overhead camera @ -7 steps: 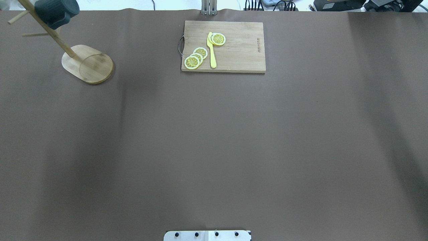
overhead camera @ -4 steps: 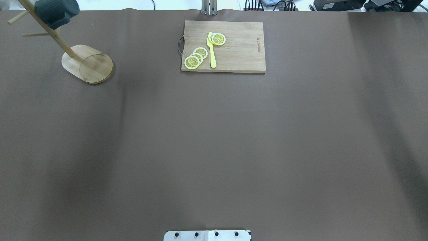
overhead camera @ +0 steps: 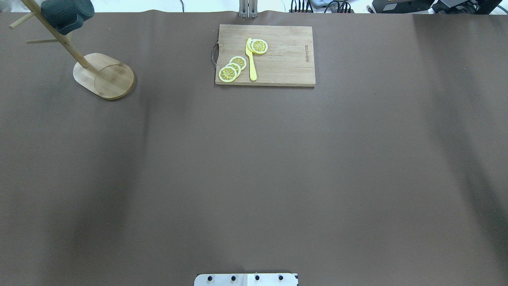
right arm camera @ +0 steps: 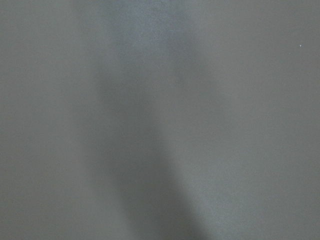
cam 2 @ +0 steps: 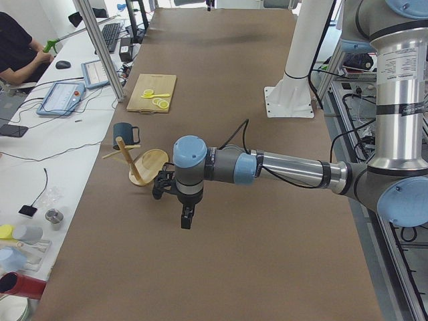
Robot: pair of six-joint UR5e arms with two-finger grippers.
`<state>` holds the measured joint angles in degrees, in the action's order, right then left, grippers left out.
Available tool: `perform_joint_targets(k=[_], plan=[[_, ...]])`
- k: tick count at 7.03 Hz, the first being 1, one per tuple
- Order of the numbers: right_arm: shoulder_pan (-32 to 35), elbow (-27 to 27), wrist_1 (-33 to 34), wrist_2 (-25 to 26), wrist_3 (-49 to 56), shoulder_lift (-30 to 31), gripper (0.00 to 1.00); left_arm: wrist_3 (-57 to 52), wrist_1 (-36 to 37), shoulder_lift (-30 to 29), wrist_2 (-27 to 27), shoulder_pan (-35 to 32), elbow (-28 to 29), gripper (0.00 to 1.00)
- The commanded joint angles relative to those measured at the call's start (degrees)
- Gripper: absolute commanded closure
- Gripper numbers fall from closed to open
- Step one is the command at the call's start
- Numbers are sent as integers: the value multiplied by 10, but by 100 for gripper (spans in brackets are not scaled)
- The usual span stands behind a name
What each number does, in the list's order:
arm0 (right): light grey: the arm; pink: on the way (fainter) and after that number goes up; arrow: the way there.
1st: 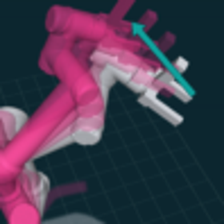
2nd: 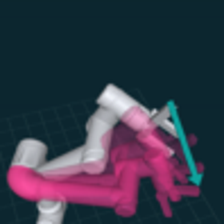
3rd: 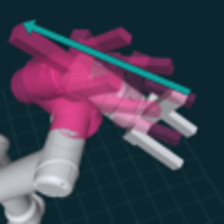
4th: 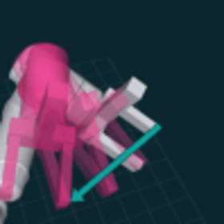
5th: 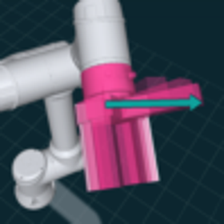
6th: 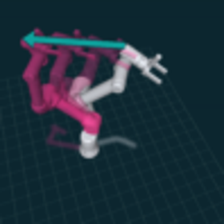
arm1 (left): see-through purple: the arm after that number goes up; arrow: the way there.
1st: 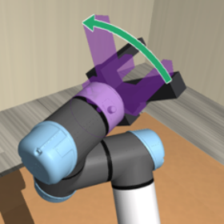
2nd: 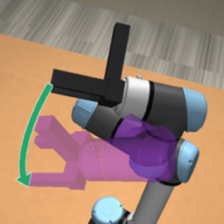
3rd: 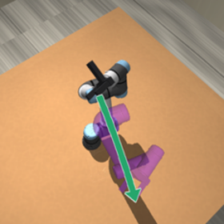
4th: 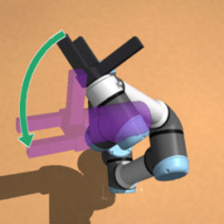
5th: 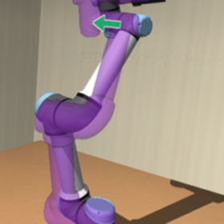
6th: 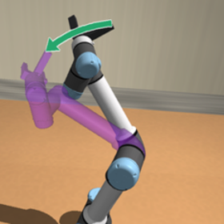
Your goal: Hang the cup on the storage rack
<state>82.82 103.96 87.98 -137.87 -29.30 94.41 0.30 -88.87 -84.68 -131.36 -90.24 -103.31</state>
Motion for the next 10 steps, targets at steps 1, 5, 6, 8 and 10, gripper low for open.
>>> perform_joint_targets(k=[1, 5, 6, 8, 10], plan=[[13, 0, 7, 2, 22, 12, 0, -1, 3, 0, -21, -17, 0, 2], [16, -3, 9, 6, 56, 37, 0, 0, 33, -12, -21, -20, -10, 2], [16, -4, 7, 12, 55, 37, 0, 0, 33, -12, -21, -20, -10, 2], [16, -7, 6, 16, 57, 30, 0, 0, 34, -11, -22, -20, -12, 2], [16, -7, 6, 19, 56, 29, 0, 0, 34, -10, -22, -20, -15, 2]])
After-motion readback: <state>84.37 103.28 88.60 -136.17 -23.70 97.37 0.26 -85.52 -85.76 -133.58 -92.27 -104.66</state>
